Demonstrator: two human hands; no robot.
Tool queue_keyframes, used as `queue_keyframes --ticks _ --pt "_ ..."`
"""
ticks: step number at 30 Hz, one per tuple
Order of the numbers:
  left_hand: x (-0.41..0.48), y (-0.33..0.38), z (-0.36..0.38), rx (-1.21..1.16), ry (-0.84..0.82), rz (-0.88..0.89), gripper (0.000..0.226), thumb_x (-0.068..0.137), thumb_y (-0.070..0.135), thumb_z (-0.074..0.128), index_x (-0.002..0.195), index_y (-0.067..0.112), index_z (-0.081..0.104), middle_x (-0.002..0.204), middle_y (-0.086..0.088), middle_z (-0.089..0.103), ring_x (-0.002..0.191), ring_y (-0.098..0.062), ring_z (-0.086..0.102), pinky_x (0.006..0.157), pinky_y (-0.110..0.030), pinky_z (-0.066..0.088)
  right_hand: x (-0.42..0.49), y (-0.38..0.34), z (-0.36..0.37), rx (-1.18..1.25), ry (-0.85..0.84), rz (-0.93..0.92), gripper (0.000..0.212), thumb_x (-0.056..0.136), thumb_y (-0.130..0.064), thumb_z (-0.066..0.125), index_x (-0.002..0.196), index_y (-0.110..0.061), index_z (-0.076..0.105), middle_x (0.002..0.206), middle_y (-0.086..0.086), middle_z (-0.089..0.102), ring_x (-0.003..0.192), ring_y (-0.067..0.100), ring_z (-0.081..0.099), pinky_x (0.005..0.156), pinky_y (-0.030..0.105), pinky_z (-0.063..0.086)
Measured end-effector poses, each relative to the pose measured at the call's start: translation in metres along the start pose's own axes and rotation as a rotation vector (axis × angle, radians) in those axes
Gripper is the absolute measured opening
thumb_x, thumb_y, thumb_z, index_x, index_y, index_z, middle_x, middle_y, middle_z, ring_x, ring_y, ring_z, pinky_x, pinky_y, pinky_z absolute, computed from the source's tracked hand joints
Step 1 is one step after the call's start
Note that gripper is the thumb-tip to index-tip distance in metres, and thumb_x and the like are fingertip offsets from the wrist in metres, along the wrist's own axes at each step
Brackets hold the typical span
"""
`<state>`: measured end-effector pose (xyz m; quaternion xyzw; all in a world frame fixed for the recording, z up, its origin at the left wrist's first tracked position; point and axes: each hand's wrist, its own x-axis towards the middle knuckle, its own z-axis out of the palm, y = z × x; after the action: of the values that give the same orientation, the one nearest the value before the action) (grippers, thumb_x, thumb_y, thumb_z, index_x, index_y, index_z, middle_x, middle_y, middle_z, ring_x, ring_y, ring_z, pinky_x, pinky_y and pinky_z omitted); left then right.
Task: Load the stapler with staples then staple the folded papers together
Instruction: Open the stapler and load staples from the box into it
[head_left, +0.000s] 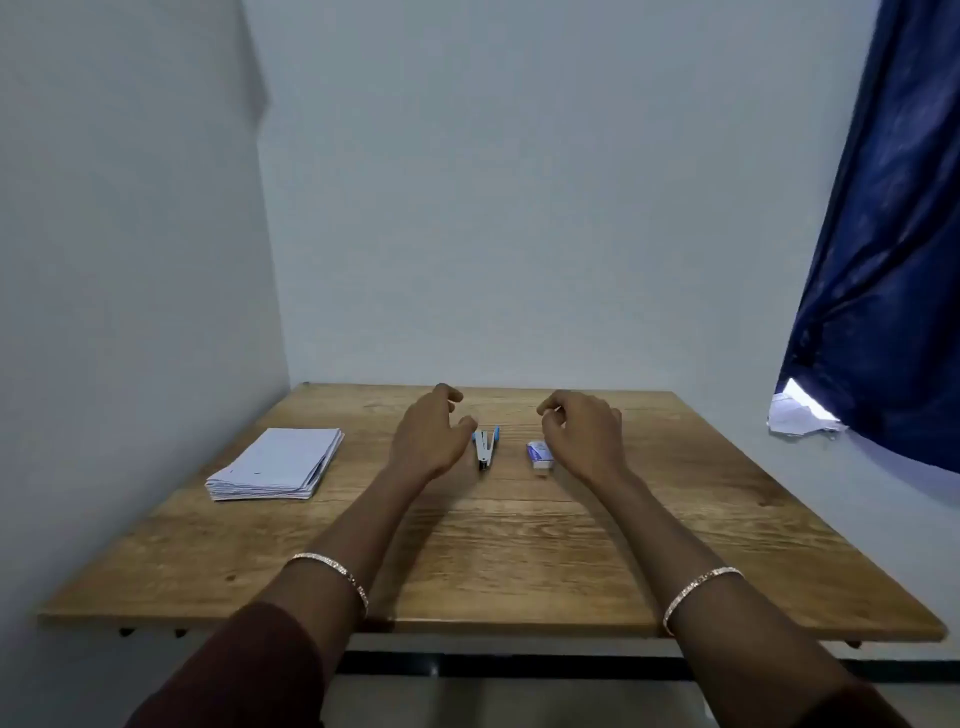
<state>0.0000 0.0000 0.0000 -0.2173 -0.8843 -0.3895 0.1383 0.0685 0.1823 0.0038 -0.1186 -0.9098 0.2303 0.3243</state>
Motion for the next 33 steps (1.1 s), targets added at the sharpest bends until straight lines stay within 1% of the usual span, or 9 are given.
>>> queue_keyframes --ticks 3,6,9,14,18,21,27,30,33 --pt "0.017 -0.012 0.012 0.042 -0.067 -0.048 0.047 0.092 0.036 0.062 0.132 0.013 0.055 0.133 -0.01 0.063 0.122 -0.025 0.058 0.097 -0.038 0.047 0.018 0.008 0.029 -0.043 -0.107 -0.003 0.024 0.093 -0.017 0.053 0.101 -0.024 0.075 0.1 -0.005 0.075 0.109 0.021 0.063 0.093 0.037 0.037" --pt "0.03 -0.021 0.022 0.057 -0.131 -0.092 0.048 0.092 0.039 0.061 0.132 0.014 0.057 0.133 -0.008 0.063 0.12 -0.025 0.058 0.1 -0.043 0.048 0.033 0.013 0.052 -0.05 -0.221 0.0 0.026 0.094 -0.02 0.056 0.114 -0.03 0.069 0.102 -0.01 0.072 0.115 0.019 0.057 0.087 0.035 0.027" --pt "0.043 -0.03 0.031 0.062 -0.142 -0.088 0.041 0.093 0.039 0.058 0.126 0.015 0.063 0.127 -0.005 0.067 0.113 -0.022 0.062 0.097 -0.043 0.051 0.049 0.018 0.064 -0.05 -0.337 -0.045 0.034 0.094 -0.023 0.058 0.126 -0.033 0.064 0.113 -0.012 0.07 0.119 0.016 0.056 0.091 0.037 0.025" --pt "0.061 -0.04 0.045 0.094 -0.17 -0.057 0.026 0.093 0.039 0.059 0.104 0.022 0.074 0.11 0.002 0.074 0.103 -0.018 0.065 0.093 -0.042 0.051 0.062 0.023 0.072 -0.101 -0.48 -0.093 0.034 0.094 -0.03 0.062 0.126 -0.038 0.064 0.125 -0.011 0.068 0.122 0.015 0.057 0.104 0.045 0.033" --pt "0.07 -0.048 0.049 0.033 -0.218 -0.04 0.02 0.091 0.035 0.064 0.097 0.019 0.075 0.101 0.004 0.074 0.099 -0.017 0.064 0.089 -0.038 0.052 0.062 0.025 0.073 -0.077 -0.441 -0.142 0.018 0.092 -0.034 0.067 0.109 -0.039 0.069 0.109 -0.016 0.067 0.113 0.012 0.059 0.097 0.043 0.031" --pt "0.071 -0.051 0.049 -0.004 -0.225 -0.024 0.018 0.092 0.031 0.065 0.098 0.016 0.073 0.1 0.002 0.073 0.095 -0.017 0.064 0.085 -0.036 0.052 0.06 0.024 0.071 -0.131 -0.424 -0.226 0.01 0.091 -0.037 0.068 0.101 -0.035 0.068 0.105 -0.013 0.07 0.108 0.013 0.06 0.095 0.042 0.03" --pt "0.07 -0.053 0.051 -0.153 -0.246 -0.067 0.013 0.093 0.032 0.065 0.099 0.022 0.071 0.09 0.007 0.068 0.08 -0.005 0.061 0.062 -0.023 0.042 0.057 0.02 0.064 -0.133 -0.394 -0.325 0.008 0.093 -0.037 0.065 0.097 -0.031 0.067 0.088 -0.015 0.066 0.097 0.011 0.059 0.101 0.039 0.027" --pt "0.072 -0.053 0.05 -0.278 -0.228 -0.159 0.021 0.093 0.043 0.064 0.097 0.023 0.071 0.087 0.008 0.069 0.077 -0.006 0.061 0.062 -0.024 0.04 0.059 0.02 0.06 -0.181 -0.266 -0.409 0.008 0.095 -0.034 0.061 0.099 -0.03 0.067 0.084 -0.012 0.069 0.094 0.015 0.06 0.102 0.037 0.027" --pt "0.074 -0.051 0.047 -0.398 -0.335 -0.18 0.035 0.097 0.047 0.057 0.083 0.018 0.071 0.071 0.004 0.069 0.061 -0.01 0.057 0.063 -0.029 0.04 0.061 0.022 0.057 -0.214 -0.146 -0.473 0.012 0.098 -0.036 0.059 0.102 -0.027 0.067 0.086 -0.009 0.072 0.092 0.017 0.061 0.101 0.037 0.03"
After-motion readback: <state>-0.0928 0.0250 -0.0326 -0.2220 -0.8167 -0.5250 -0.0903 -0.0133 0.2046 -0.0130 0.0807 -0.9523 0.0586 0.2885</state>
